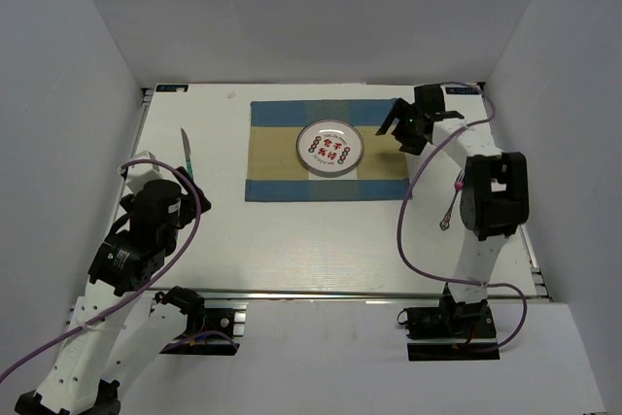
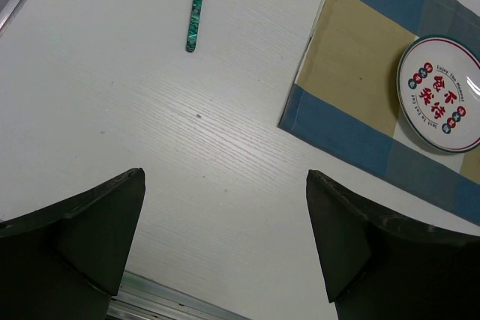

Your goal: Set the dinner table for one person

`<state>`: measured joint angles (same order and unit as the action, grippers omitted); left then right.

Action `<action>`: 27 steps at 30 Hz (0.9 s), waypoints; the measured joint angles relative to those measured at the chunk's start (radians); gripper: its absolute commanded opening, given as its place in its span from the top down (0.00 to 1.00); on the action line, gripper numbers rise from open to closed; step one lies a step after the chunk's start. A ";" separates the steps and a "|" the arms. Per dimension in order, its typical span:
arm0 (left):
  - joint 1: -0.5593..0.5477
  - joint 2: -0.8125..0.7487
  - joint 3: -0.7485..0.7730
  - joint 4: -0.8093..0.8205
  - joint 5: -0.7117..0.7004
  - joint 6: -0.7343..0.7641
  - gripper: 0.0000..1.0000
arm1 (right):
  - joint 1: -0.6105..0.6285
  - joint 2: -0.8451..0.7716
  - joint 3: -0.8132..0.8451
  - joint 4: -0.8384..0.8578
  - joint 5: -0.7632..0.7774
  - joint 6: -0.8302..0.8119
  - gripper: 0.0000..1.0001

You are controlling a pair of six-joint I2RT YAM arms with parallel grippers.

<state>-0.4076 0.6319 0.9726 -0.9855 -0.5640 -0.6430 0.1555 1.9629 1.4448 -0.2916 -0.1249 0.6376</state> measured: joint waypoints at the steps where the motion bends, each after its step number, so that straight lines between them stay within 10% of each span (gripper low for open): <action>1: 0.000 -0.001 0.000 0.000 0.000 0.000 0.02 | -0.003 -0.039 0.004 -0.045 0.059 -0.008 0.11; 14: 0.000 -0.001 -0.016 0.021 0.026 0.020 0.02 | -0.085 -0.644 -0.269 -0.373 0.668 0.013 0.11; 27: 0.000 0.048 -0.018 0.045 0.084 0.061 0.02 | -0.199 -0.657 -0.452 -0.436 0.791 0.098 0.11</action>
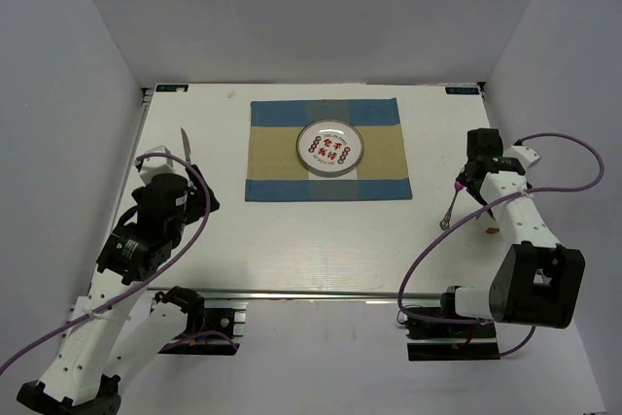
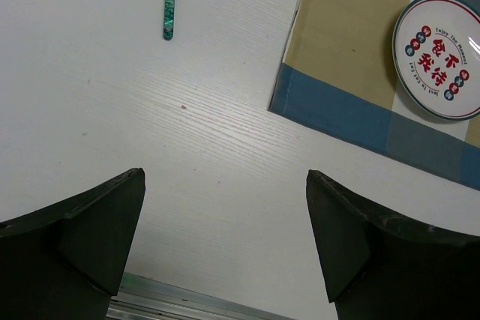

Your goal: Set the dinner table for one person

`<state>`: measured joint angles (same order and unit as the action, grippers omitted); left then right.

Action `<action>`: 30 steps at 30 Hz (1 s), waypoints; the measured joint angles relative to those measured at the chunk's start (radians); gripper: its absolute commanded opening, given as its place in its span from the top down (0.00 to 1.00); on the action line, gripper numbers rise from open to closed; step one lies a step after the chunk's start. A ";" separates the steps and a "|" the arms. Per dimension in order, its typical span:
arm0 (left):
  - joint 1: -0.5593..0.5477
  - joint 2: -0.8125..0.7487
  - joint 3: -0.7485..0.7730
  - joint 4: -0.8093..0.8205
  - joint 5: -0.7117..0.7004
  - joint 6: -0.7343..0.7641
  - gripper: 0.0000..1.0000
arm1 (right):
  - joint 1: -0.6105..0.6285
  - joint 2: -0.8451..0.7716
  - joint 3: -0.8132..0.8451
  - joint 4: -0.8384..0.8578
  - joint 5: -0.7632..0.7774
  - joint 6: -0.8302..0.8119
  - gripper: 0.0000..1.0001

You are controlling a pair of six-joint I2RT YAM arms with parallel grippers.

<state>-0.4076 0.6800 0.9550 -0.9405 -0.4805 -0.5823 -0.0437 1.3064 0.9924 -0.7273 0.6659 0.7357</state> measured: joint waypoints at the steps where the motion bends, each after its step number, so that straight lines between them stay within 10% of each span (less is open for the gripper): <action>1: 0.000 0.000 0.000 0.000 0.001 0.000 0.02 | -0.007 0.005 -0.008 0.008 0.000 -0.002 0.11; 11: 0.000 0.000 0.000 0.000 0.002 0.002 0.02 | -0.059 0.103 -0.073 0.166 -0.050 -0.050 0.14; 17: 0.000 0.000 0.000 0.000 0.002 0.002 0.02 | -0.075 0.144 -0.095 0.233 -0.079 -0.071 0.34; 25: 0.000 0.000 0.000 0.000 0.001 0.002 0.02 | -0.075 0.144 -0.093 0.265 -0.073 -0.087 1.00; 30: 0.000 -0.002 0.000 0.000 -0.001 0.002 0.02 | -0.070 0.144 -0.069 0.250 -0.056 -0.086 1.00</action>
<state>-0.4076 0.6785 0.9550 -0.9409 -0.4812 -0.5804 -0.1135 1.4502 0.9234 -0.4770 0.6098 0.6498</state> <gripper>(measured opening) 0.979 0.049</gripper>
